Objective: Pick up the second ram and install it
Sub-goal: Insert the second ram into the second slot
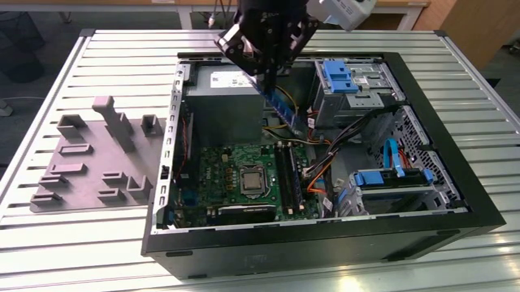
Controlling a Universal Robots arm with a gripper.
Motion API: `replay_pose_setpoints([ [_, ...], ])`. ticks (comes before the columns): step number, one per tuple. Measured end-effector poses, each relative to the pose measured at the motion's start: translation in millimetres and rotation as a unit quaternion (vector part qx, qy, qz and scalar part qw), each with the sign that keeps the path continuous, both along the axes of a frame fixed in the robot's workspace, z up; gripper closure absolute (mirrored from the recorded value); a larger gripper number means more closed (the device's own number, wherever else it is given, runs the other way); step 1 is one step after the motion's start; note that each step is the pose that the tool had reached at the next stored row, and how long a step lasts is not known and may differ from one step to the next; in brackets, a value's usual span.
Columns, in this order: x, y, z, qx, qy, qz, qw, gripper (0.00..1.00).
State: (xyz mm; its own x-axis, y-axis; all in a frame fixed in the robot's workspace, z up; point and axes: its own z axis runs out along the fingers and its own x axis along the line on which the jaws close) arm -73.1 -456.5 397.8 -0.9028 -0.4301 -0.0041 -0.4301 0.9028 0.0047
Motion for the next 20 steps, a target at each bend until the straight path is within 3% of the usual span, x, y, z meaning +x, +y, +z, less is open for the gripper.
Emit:
replay_pose_setpoints([
  [7,0.0,0.0,-1.2,-0.0001,0.0,-0.057,0.9984,0.86],
  [20,0.0,0.0,-1.3,0.0,0.0,-0.059,0.9983,0.86],
])
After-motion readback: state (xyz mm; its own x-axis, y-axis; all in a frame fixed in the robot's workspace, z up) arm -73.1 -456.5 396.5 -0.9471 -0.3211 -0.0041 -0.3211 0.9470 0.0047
